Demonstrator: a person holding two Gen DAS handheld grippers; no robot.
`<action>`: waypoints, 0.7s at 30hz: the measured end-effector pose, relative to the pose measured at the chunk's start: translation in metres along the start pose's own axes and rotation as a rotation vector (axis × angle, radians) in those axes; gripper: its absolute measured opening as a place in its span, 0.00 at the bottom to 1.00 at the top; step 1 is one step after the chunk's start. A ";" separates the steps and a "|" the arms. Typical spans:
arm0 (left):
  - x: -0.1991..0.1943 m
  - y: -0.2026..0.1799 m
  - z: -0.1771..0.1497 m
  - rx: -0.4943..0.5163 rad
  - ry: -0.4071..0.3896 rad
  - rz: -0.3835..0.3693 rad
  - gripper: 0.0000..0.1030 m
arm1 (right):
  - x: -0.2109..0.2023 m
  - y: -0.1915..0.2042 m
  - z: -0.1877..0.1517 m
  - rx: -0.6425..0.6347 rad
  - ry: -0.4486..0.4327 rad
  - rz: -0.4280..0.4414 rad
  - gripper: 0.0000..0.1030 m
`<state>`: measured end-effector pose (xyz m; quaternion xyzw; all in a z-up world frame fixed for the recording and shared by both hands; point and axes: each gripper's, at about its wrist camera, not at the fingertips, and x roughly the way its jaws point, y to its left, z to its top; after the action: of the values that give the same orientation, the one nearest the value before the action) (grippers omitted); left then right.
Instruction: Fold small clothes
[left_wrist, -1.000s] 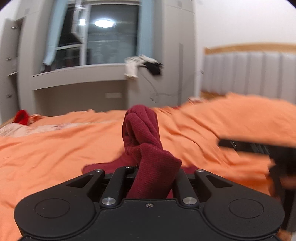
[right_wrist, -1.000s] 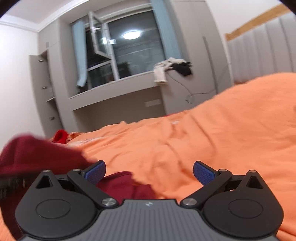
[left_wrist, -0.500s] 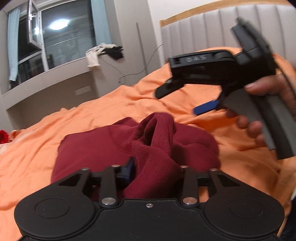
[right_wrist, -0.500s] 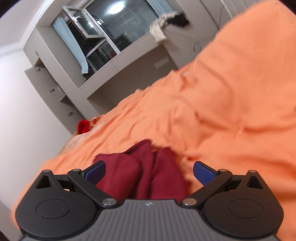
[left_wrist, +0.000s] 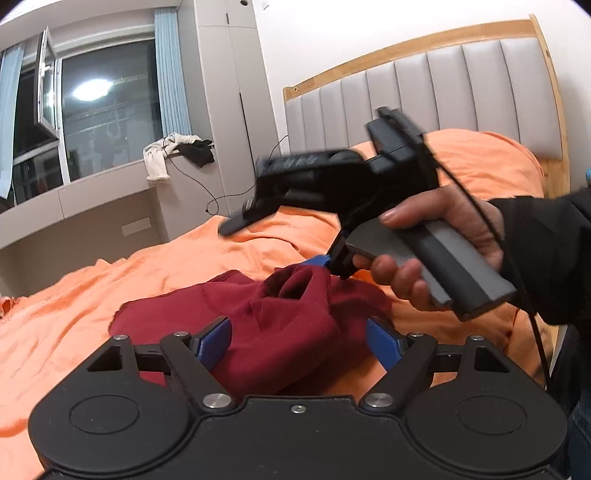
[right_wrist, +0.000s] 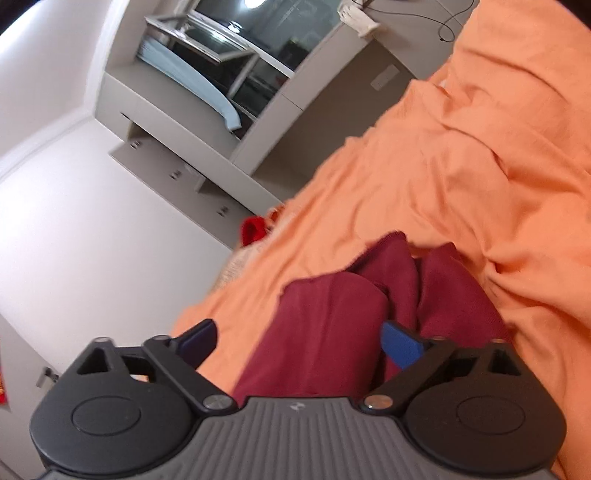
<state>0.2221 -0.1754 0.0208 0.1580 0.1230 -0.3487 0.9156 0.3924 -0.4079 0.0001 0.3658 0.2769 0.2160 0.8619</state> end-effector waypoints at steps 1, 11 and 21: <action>-0.002 0.001 -0.001 0.009 0.002 0.001 0.79 | 0.004 -0.002 -0.001 0.000 0.009 -0.013 0.79; -0.005 0.008 -0.004 0.007 -0.007 -0.007 0.27 | 0.017 -0.004 -0.011 -0.055 0.022 -0.128 0.37; 0.001 0.004 0.009 -0.048 -0.067 0.012 0.18 | -0.011 0.027 -0.002 -0.204 -0.103 -0.141 0.07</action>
<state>0.2265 -0.1771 0.0298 0.1247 0.0999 -0.3454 0.9248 0.3786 -0.3961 0.0225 0.2666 0.2340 0.1627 0.9207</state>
